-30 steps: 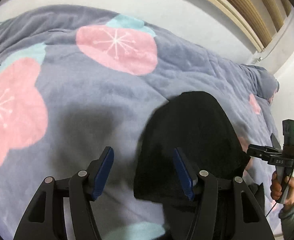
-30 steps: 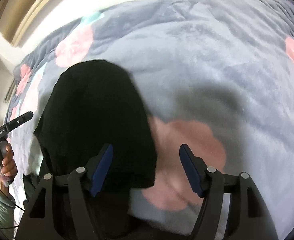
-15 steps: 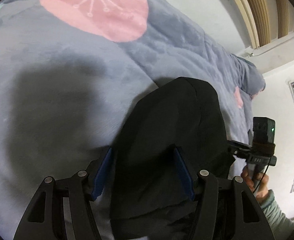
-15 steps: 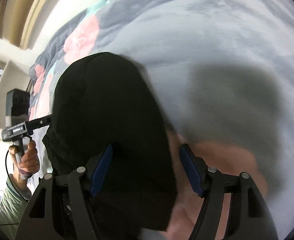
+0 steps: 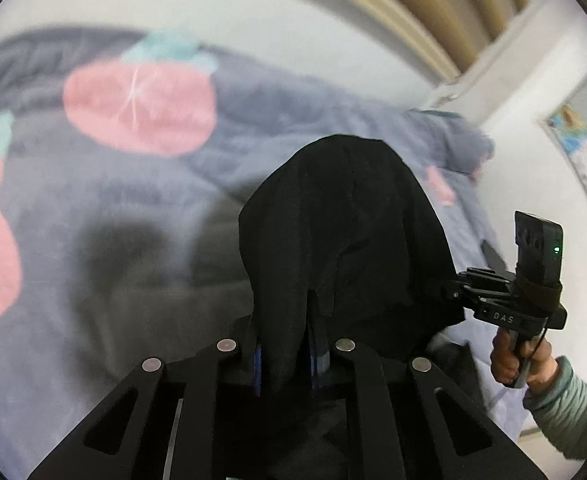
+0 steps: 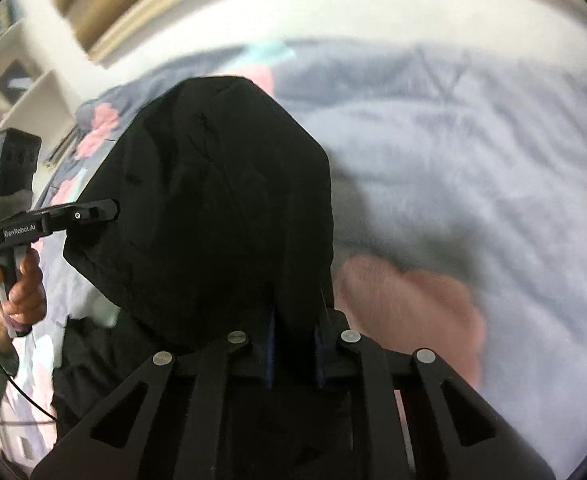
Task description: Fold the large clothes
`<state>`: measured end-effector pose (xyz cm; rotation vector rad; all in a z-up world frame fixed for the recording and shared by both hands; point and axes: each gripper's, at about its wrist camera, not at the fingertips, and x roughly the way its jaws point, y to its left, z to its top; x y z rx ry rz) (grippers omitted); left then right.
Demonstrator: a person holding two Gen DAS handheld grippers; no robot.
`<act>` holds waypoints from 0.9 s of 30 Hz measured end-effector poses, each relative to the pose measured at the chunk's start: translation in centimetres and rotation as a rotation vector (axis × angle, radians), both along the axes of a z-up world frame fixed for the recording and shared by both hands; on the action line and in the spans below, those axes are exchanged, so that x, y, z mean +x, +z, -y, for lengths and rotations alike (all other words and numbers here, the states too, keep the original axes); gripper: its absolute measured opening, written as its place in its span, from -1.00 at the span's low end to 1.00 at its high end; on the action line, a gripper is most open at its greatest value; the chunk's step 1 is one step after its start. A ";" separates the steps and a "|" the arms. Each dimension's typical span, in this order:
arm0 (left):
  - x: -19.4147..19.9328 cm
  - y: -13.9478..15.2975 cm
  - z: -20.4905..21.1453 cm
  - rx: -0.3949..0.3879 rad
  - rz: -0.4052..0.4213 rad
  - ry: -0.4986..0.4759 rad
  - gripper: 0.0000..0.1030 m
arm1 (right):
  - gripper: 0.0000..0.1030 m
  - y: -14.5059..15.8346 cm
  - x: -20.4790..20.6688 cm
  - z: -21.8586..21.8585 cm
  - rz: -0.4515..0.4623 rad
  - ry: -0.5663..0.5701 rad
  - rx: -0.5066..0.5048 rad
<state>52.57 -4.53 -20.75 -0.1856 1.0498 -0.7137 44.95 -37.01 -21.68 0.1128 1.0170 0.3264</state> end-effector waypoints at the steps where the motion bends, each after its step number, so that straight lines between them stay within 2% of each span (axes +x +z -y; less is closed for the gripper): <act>1: -0.9 1.0 -0.3 0.000 0.018 -0.007 -0.70 | -0.67 0.9 -1.0 -0.3 0.021 0.000 -0.014; 6: -9.1 6.7 -1.3 0.012 0.124 -0.055 -0.71 | -0.69 5.6 -8.7 -1.7 0.118 -0.018 -0.076; 10: -16.7 9.4 -2.1 0.035 0.165 -0.079 -0.71 | -0.69 8.1 -15.7 -2.7 0.154 -0.047 -0.098; 13: -23.1 10.3 -2.8 0.057 0.171 -0.092 -0.71 | -0.69 9.3 -21.2 -3.4 0.164 -0.066 -0.113; 14: -25.4 10.2 -3.1 0.067 0.163 -0.103 -0.71 | -0.69 9.3 -23.0 -3.7 0.158 -0.066 -0.130; 17: -31.3 8.3 -3.8 0.131 0.108 -0.132 -0.69 | -0.59 7.7 -27.7 -3.9 0.051 -0.071 -0.109; 21: -36.2 1.1 -5.5 0.252 -0.106 -0.124 -0.69 | -0.39 3.3 -31.6 -3.0 -0.138 -0.104 -0.099; 23: -37.3 -1.0 -6.6 0.275 -0.177 -0.099 -0.69 | -0.37 2.2 -32.4 -2.1 -0.188 -0.133 -0.078; 26: -37.7 -0.6 -8.2 0.249 -0.187 -0.047 -0.69 | -0.24 2.4 -33.5 -0.8 -0.220 -0.181 -0.047; 27: -37.3 0.6 -8.6 0.227 -0.163 -0.030 -0.69 | -0.06 3.4 -33.4 -0.5 -0.200 -0.193 -0.031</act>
